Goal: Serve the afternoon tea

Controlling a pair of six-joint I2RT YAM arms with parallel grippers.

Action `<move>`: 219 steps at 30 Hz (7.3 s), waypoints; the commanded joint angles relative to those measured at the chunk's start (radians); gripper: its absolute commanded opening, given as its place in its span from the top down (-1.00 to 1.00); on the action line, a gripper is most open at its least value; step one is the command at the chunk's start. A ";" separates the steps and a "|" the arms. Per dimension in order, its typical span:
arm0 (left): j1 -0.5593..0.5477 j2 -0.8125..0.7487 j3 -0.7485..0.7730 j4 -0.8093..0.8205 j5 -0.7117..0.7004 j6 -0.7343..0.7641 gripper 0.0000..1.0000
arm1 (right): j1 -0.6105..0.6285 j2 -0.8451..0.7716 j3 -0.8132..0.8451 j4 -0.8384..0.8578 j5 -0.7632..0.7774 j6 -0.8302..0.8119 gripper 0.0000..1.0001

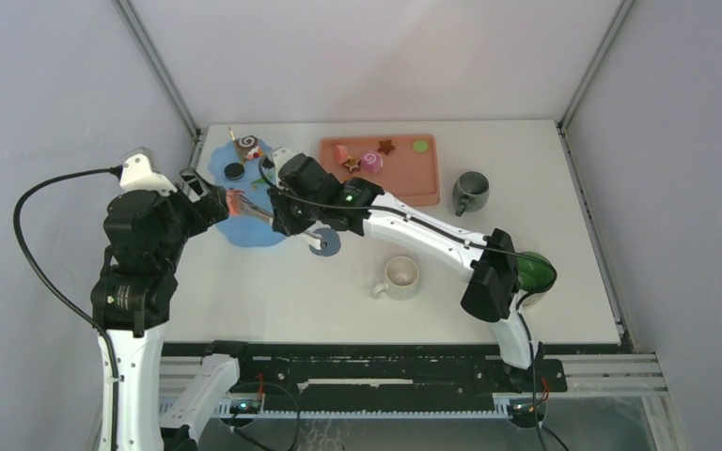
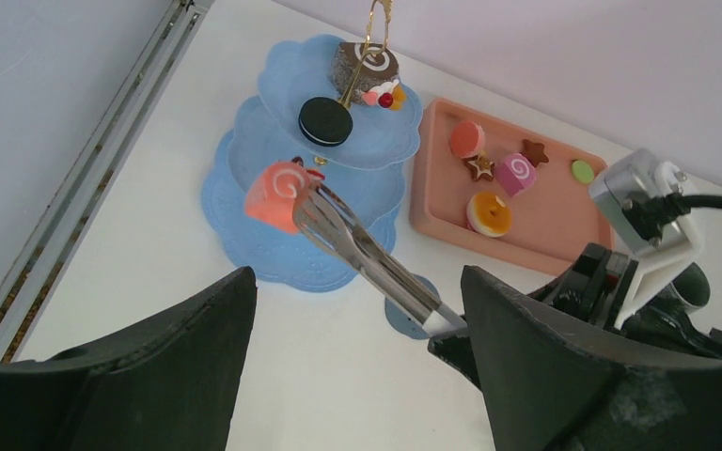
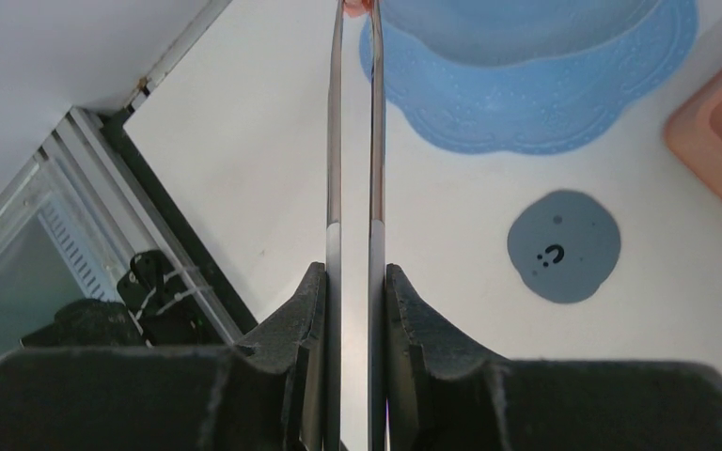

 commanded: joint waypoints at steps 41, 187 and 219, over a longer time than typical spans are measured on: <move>0.008 0.009 0.011 0.034 -0.017 0.032 -0.69 | -0.072 0.279 0.341 0.082 0.079 0.103 0.44; 0.006 0.012 -0.001 0.017 -0.038 0.028 -0.73 | -0.020 -0.062 -0.095 0.096 0.127 -0.114 1.00; 0.007 0.019 0.010 0.017 -0.025 0.023 -0.74 | -0.024 -0.187 -0.175 0.134 0.231 -0.108 0.09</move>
